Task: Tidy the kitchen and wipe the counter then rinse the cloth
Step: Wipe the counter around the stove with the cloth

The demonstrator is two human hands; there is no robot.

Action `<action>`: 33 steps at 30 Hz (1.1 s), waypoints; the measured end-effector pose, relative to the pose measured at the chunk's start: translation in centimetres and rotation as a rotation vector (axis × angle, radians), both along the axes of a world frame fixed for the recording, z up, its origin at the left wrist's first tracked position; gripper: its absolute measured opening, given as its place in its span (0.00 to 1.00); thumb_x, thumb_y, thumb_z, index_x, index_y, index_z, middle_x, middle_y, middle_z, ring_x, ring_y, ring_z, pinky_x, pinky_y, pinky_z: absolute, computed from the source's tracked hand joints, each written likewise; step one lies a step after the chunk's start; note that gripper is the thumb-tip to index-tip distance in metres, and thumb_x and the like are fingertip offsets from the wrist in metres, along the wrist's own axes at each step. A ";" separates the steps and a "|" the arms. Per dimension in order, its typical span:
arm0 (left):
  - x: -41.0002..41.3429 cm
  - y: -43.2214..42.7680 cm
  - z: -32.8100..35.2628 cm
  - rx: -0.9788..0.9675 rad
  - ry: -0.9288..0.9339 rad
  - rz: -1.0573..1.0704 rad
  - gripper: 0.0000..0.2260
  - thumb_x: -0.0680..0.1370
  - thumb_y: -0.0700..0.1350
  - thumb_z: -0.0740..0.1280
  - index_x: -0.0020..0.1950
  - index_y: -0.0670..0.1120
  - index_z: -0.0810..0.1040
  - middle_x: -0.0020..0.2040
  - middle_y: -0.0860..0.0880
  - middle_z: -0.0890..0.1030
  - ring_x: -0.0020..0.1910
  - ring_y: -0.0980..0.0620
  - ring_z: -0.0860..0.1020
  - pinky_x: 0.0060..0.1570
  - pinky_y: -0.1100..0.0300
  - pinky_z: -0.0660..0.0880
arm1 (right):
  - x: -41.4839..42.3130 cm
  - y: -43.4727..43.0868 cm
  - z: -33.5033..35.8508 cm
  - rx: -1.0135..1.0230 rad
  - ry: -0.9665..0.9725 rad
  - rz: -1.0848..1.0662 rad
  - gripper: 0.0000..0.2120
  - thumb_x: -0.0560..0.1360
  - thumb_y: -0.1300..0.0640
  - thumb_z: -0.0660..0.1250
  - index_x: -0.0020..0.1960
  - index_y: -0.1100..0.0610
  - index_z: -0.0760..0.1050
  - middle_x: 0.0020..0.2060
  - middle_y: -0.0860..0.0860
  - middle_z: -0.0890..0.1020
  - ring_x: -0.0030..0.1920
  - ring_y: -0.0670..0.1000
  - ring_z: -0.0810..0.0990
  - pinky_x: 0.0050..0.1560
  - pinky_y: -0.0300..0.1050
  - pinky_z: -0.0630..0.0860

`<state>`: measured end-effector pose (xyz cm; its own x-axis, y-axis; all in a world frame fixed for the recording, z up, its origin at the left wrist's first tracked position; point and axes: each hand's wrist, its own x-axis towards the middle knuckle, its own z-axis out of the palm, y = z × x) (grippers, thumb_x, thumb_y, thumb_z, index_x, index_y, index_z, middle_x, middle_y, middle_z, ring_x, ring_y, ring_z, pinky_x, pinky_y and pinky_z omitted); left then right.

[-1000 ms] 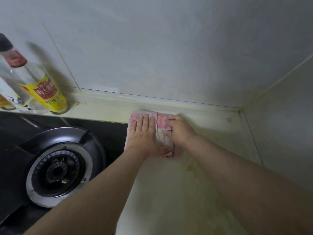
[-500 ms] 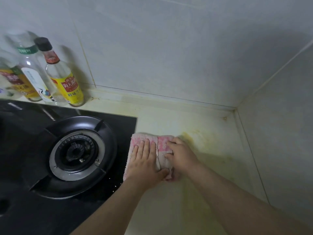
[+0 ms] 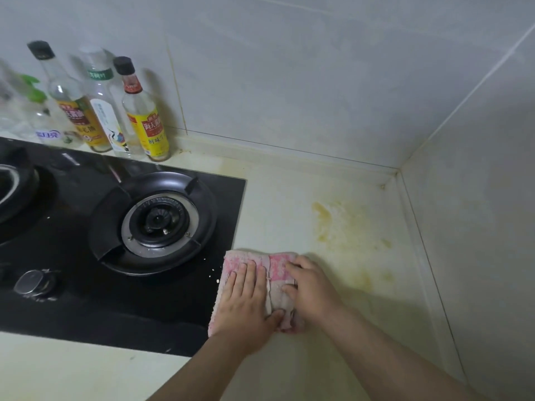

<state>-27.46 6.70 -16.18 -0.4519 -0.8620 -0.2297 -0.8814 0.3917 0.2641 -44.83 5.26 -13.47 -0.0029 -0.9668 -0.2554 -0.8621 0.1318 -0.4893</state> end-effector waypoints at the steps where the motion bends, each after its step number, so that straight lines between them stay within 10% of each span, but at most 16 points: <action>1: 0.3 0.9 -0.3 -0.007 -0.004 -0.003 0.39 0.73 0.67 0.58 0.70 0.38 0.73 0.70 0.40 0.73 0.71 0.43 0.70 0.70 0.47 0.55 | 0.2 0.8 -0.1 0.000 -0.002 0.001 0.28 0.76 0.56 0.70 0.74 0.58 0.68 0.74 0.50 0.66 0.74 0.49 0.62 0.73 0.33 0.53; 23: 5.4 14.4 -1.2 -0.143 0.136 0.113 0.33 0.69 0.61 0.59 0.69 0.43 0.67 0.66 0.41 0.78 0.68 0.47 0.67 0.75 0.54 0.47 | 4.4 13.7 -0.1 -0.093 -0.007 0.158 0.28 0.76 0.51 0.67 0.74 0.55 0.68 0.72 0.47 0.67 0.72 0.47 0.63 0.69 0.26 0.46; 27: 7.2 15.3 -1.7 -0.190 0.229 0.107 0.27 0.68 0.51 0.57 0.65 0.44 0.69 0.79 0.46 0.57 0.79 0.53 0.46 0.74 0.58 0.47 | 5.1 14.8 -0.1 -0.089 -0.048 0.221 0.29 0.75 0.49 0.67 0.74 0.55 0.69 0.72 0.47 0.68 0.72 0.47 0.63 0.70 0.28 0.47; 29: 7.9 15.9 -1.6 -0.212 0.272 0.146 0.23 0.67 0.46 0.56 0.61 0.46 0.76 0.78 0.50 0.63 0.78 0.58 0.43 0.74 0.62 0.47 | 5.6 15.3 -0.1 -0.087 -0.068 0.245 0.29 0.75 0.45 0.65 0.73 0.55 0.70 0.72 0.46 0.68 0.72 0.46 0.63 0.71 0.30 0.49; 33: 7.8 16.9 0.4 -0.129 0.410 0.486 0.22 0.69 0.42 0.57 0.60 0.49 0.79 0.58 0.48 0.83 0.71 0.53 0.70 0.68 0.61 0.63 | 6.9 15.9 0.2 -0.069 -0.210 0.200 0.34 0.71 0.36 0.54 0.72 0.50 0.70 0.67 0.38 0.66 0.69 0.39 0.64 0.72 0.32 0.58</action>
